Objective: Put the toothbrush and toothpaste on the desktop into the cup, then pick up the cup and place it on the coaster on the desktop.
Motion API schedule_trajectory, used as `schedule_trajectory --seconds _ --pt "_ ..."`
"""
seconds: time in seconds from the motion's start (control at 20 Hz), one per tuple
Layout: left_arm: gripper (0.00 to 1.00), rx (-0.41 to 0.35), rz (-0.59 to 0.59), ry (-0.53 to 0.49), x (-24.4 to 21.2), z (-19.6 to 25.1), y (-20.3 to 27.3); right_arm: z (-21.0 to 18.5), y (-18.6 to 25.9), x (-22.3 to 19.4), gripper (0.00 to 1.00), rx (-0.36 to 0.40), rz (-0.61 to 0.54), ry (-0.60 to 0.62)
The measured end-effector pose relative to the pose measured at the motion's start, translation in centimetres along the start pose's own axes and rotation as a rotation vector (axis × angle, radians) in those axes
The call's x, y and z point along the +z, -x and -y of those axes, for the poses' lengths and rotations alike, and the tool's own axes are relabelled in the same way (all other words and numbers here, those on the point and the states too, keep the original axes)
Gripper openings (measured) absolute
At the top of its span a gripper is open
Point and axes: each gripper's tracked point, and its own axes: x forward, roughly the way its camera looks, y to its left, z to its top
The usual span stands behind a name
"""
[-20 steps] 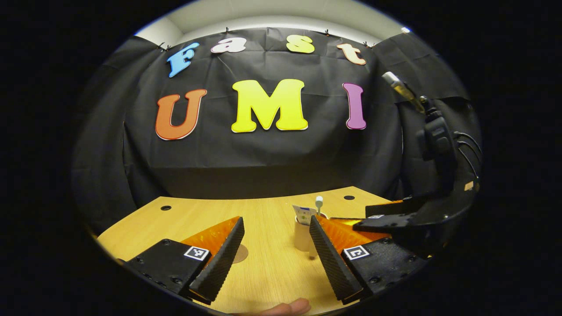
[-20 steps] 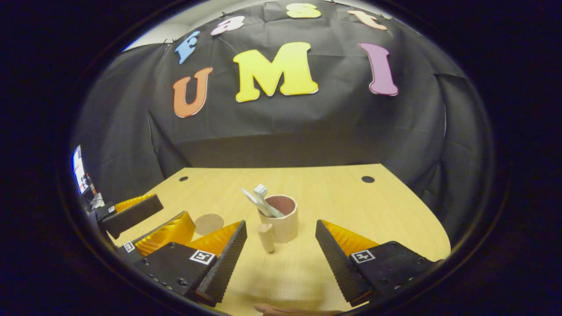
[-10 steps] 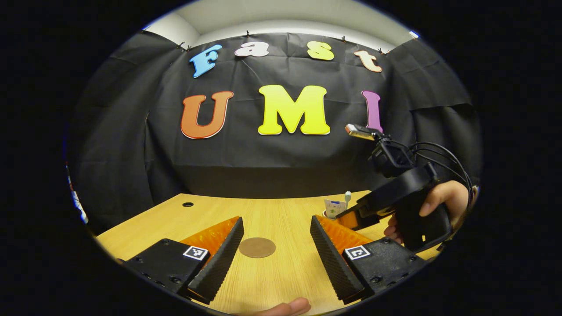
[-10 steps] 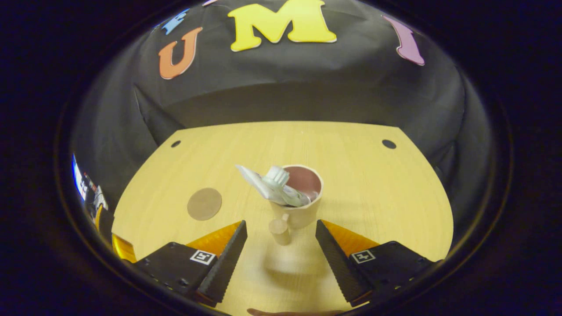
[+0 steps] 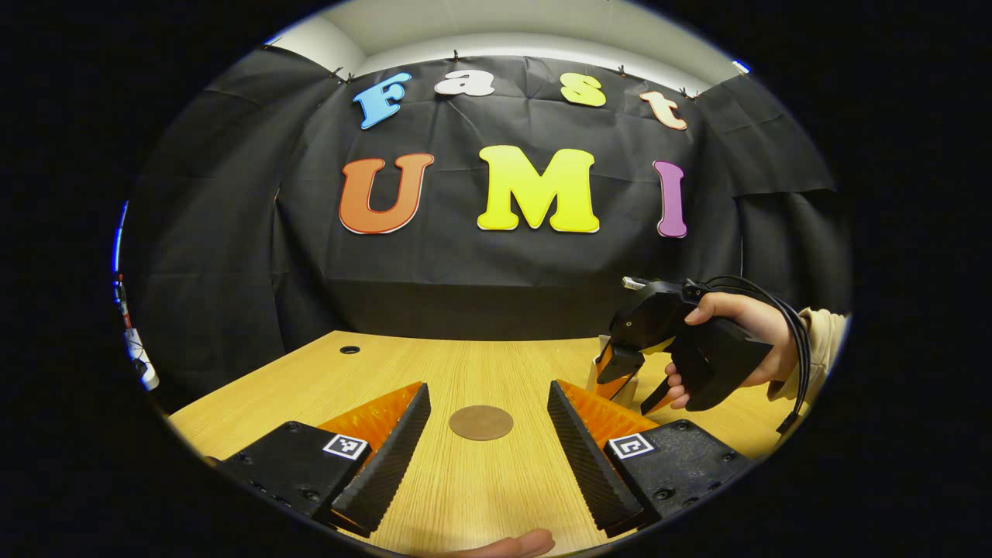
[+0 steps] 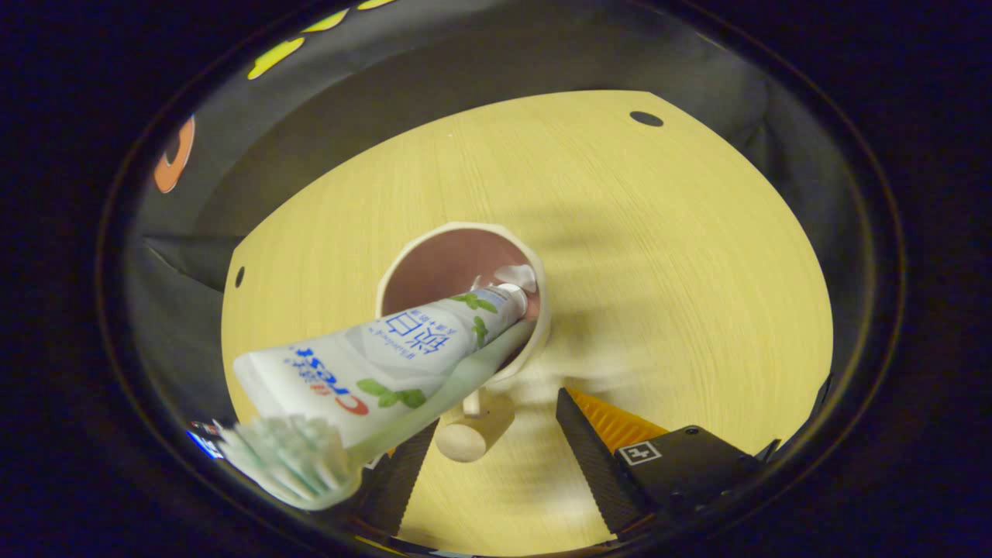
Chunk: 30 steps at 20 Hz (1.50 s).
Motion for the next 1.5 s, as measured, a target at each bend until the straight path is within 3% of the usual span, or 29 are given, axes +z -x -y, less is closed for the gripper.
schedule_trajectory --seconds 0.15,0.3,0.35,0.55,0.6,0.95,1.5 --pt "0.97 0.010 -0.008 0.007 -0.4 -0.7 0.2 0.7 -0.9 0.3 0.98 -0.055 -0.013 0.005" --pt "0.97 0.001 -0.018 0.013 -0.9 -0.6 0.2 0.9 -1.2 0.4 0.80 -0.100 -0.021 0.043" --pt "0.97 0.000 -0.021 0.011 -1.0 -0.6 0.0 0.6 -1.6 0.2 0.81 -0.095 -0.025 0.060" --pt "0.97 -0.007 -0.027 0.013 -1.2 -0.5 0.1 0.7 -1.7 0.1 0.36 -0.149 -0.019 0.136" --pt "0.97 -0.007 -0.028 0.013 -1.2 -0.5 0.1 1.0 -1.9 0.0 0.31 -0.161 -0.013 0.169" --pt "0.97 -0.006 -0.048 0.017 -2.0 -0.5 0.0 1.8 -1.4 0.7 0.25 -0.193 -0.001 0.267" --pt "0.97 0.026 -0.038 0.021 -2.7 -2.8 2.0 1.4 -2.3 0.8 0.24 -0.105 0.031 0.321"
